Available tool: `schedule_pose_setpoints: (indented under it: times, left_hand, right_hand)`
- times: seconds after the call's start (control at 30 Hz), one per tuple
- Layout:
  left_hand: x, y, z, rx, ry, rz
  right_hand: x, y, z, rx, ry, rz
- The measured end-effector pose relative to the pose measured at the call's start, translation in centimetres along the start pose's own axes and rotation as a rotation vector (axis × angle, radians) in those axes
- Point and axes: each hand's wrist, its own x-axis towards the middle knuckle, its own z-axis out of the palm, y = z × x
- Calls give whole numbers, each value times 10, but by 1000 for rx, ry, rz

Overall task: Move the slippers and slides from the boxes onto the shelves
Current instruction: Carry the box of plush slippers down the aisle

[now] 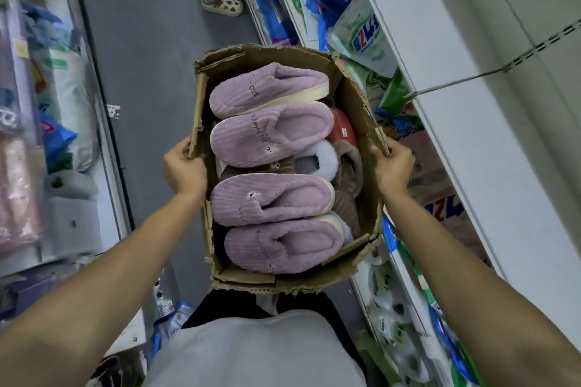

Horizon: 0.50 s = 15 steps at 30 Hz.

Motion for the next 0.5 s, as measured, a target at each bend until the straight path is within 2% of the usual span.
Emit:
schedule_pose_setpoints:
  times: [0.2,0.5]
  left_hand:
    - [44,-14,53,-25,63,-34]
    - [48,-26,103,85,206,-5]
  right_hand:
    - [75,-2,39,-8,1,-31]
    - [135,56,86,5,35,34]
